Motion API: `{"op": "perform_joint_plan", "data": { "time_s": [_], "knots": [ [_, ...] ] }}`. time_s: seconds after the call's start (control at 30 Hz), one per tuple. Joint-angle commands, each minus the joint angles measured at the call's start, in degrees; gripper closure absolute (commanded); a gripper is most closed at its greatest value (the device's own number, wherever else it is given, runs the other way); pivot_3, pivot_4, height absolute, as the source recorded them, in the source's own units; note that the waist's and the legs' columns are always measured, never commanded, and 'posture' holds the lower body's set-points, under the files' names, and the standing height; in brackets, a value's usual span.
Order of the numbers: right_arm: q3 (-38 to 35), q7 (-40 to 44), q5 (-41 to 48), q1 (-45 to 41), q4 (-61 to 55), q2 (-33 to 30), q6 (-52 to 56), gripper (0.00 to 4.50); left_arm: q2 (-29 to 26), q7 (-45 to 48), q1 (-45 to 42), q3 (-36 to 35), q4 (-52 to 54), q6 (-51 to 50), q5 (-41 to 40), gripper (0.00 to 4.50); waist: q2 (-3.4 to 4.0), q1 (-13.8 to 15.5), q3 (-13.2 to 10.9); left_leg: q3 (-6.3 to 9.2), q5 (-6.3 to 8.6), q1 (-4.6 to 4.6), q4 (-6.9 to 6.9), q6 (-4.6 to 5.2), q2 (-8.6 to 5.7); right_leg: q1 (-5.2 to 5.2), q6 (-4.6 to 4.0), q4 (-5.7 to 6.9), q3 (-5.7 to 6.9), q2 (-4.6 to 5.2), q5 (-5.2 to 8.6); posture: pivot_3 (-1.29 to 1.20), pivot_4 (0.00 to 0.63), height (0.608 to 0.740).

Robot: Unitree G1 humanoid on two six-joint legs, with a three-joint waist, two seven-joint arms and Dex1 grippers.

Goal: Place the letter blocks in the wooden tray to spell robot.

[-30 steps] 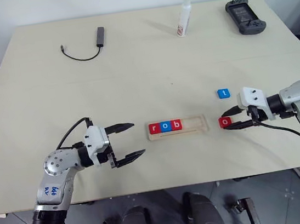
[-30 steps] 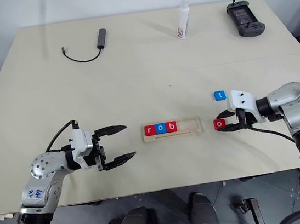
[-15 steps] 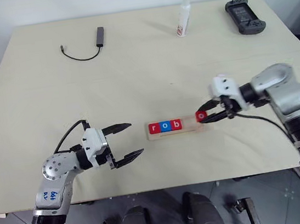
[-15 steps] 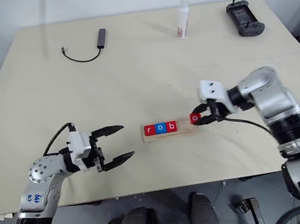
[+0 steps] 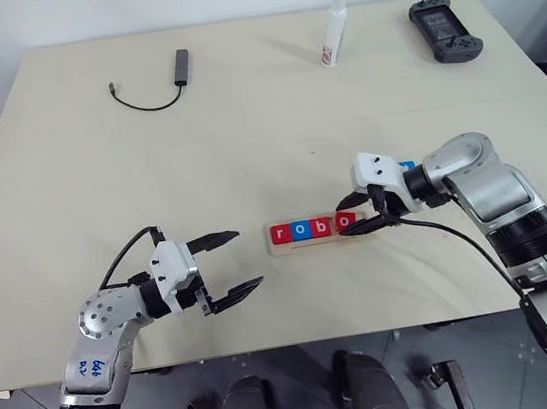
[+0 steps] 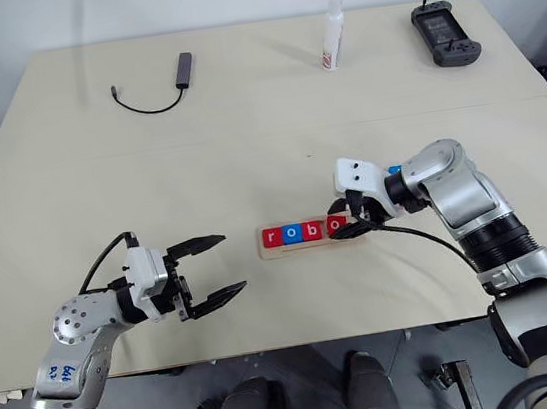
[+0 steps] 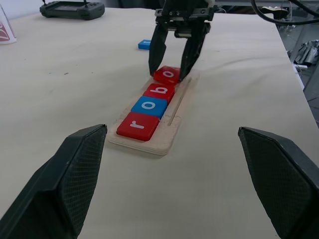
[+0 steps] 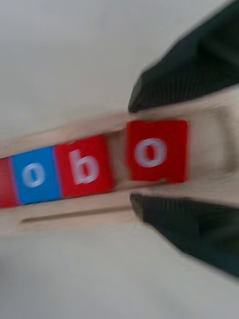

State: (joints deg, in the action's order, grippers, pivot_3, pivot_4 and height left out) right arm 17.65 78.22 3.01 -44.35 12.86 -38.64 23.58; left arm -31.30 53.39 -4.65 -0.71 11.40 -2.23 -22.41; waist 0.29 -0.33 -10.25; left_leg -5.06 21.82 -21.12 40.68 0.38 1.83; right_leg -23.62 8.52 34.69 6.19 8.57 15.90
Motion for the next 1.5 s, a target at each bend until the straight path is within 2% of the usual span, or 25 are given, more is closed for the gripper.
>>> {"op": "perform_joint_plan", "data": {
  "time_s": [0.03, 0.07, 0.1, 0.23, 0.37, 0.7, 1.3, 1.5],
  "knots": [
    [-2.10, -0.64, 1.72, -0.17, -2.59, -0.42, 0.41, 0.58, -0.21, -0.38, 0.34, -0.56, 2.73, 0.03, -0.42, 0.00, 0.00, 0.17, 0.00, 0.00, 0.00, 0.00, 0.00, 0.00, 0.00, 0.00, 0.00, 0.00, 0.00, 0.00, 0.00, 0.00, 0.150, 0.740],
    [-2.89, -0.43, 2.20, 0.00, -3.00, -1.25, 0.34, 0.20, -0.21, -0.40, 0.40, -0.56, 2.78, 0.02, -0.44, 0.00, 0.00, 0.23, 0.00, 0.01, 0.00, 0.00, 0.01, 0.00, -0.01, 0.01, 0.00, 0.00, 0.00, 0.00, 0.00, 0.00, 0.150, 0.740],
    [-3.74, 0.29, 2.91, 0.32, -3.58, -2.36, 0.33, 0.03, -0.21, -0.41, 0.46, -0.57, 2.80, 0.02, -0.44, 0.00, 0.00, 0.28, 0.00, 0.01, 0.00, -0.01, 0.02, 0.00, -0.01, 0.01, 0.00, -0.01, 0.00, 0.00, 0.00, 0.00, 0.150, 0.740],
    [-4.96, 0.54, 3.80, 1.36, -4.48, -5.03, 0.96, 0.03, -0.25, -0.41, 0.44, -0.56, 2.75, -0.02, -0.44, 0.00, 0.00, 0.20, 0.00, 0.01, 0.00, -0.02, 0.02, 0.00, -0.02, 0.01, 0.00, -0.02, 0.00, 0.00, 0.00, 0.00, 0.150, 0.740],
    [-5.60, -0.56, 2.54, 2.70, -3.58, -7.72, -0.24, 0.97, -0.20, -0.44, 0.38, -0.56, 2.64, 0.03, -0.42, 0.00, 0.00, 0.11, 0.00, 0.00, 0.00, 0.00, 0.01, 0.00, 0.00, 0.01, 0.00, -0.01, 0.00, 0.00, 0.00, 0.00, 0.150, 0.740],
    [-4.52, -2.85, 1.33, 3.77, -2.01, -7.17, -1.73, 4.44, 0.15, -0.22, -0.59, 0.10, 1.91, -0.14, -0.37, 0.00, 0.00, 0.13, 0.00, -0.02, 0.00, 0.01, 0.02, 0.00, 0.00, 0.00, 0.00, 0.00, -0.01, 0.00, 0.00, 0.00, 0.150, 0.740],
    [-1.47, -3.31, 1.61, 3.82, -5.69, -3.09, -0.15, 4.48, -0.11, -0.98, -0.26, -0.41, 2.52, -0.43, -0.26, 0.00, 0.00, 0.21, 0.00, 0.00, 0.00, -0.01, 0.05, 0.00, 0.00, 0.01, 0.00, 0.01, -0.01, 0.00, 0.00, 0.00, 0.150, 0.740],
    [-2.67, -3.52, 2.05, 4.76, -7.37, -4.61, 1.07, 4.48, 0.02, -0.89, -0.50, -0.18, 2.21, -0.40, -0.24, 0.00, 0.00, 0.12, 0.00, -0.01, 0.00, 0.00, 0.05, 0.00, 0.00, 0.01, 0.00, 0.01, -0.01, 0.00, 0.00, 0.00, 0.150, 0.740]
  ]
}}
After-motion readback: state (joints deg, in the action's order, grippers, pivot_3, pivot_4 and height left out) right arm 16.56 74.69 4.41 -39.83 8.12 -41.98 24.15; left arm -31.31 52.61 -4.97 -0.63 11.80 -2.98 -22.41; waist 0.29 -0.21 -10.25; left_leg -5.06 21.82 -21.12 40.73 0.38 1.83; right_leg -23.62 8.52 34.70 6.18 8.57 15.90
